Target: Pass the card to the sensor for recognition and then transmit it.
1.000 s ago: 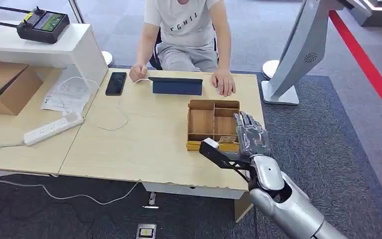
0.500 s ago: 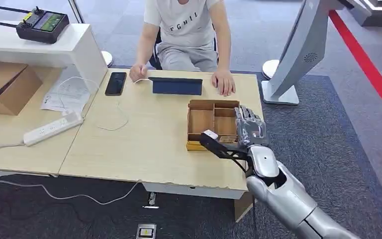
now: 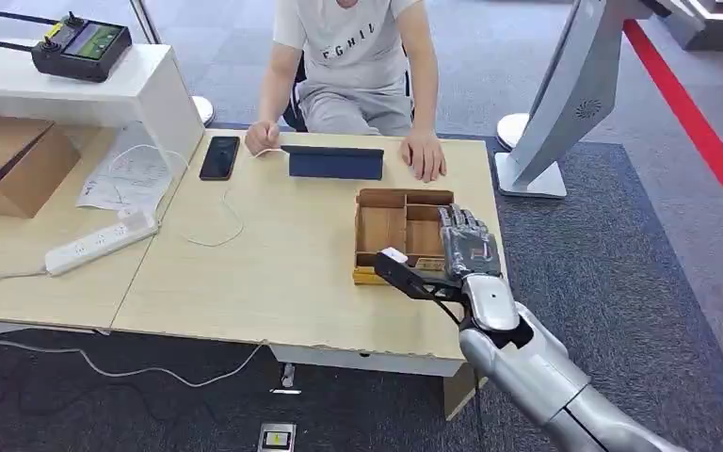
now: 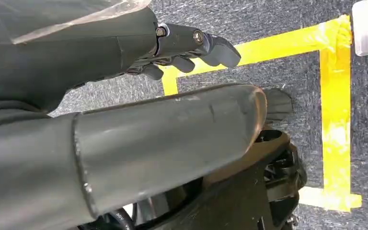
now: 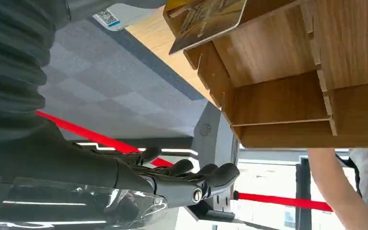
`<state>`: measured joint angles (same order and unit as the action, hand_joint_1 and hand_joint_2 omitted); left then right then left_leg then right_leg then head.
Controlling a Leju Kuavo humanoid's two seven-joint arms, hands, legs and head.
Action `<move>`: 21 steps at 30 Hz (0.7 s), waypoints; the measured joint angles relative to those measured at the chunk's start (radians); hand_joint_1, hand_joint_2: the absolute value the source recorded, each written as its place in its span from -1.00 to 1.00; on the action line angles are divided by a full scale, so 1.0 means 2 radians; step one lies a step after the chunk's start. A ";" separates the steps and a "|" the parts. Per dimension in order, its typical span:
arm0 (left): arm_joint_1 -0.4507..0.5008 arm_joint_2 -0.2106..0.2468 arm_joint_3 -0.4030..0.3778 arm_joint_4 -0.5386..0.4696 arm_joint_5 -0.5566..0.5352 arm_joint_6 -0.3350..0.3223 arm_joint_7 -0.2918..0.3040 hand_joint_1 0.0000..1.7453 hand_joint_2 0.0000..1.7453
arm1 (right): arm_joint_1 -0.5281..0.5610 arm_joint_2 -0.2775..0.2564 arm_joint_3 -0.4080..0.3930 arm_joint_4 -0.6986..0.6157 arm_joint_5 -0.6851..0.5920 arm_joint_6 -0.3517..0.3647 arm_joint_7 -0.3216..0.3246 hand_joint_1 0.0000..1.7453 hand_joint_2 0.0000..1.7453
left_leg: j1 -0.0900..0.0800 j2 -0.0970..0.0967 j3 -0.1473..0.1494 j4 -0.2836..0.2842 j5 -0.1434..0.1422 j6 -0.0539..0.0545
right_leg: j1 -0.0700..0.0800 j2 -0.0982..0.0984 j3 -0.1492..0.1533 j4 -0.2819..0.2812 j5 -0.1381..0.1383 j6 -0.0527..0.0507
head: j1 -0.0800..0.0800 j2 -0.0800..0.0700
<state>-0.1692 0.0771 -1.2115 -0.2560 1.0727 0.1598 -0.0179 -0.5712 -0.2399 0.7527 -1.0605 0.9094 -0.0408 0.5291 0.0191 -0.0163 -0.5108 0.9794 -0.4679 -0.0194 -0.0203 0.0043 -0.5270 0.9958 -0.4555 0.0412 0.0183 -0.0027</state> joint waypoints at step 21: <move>0.005 0.002 0.000 0.000 -0.002 0.001 0.003 -1.00 -1.00 | 0.003 0.002 0.019 0.009 -0.012 0.000 0.000 -1.00 1.00 | 0.000 0.000 0.000 0.000 0.000 0.000 | 0.000 0.000 0.000 0.000 0.000 0.000 | 0.000 0.000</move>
<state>-0.1602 0.0813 -1.2116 -0.2560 1.0697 0.1621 -0.0111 -0.5662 -0.2365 0.7904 -1.0430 0.8854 -0.0416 0.5295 0.0191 -0.0160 -0.5105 0.9794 -0.4678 -0.0194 -0.0203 0.0044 -0.5272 0.9958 -0.4554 0.0411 0.0187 -0.0027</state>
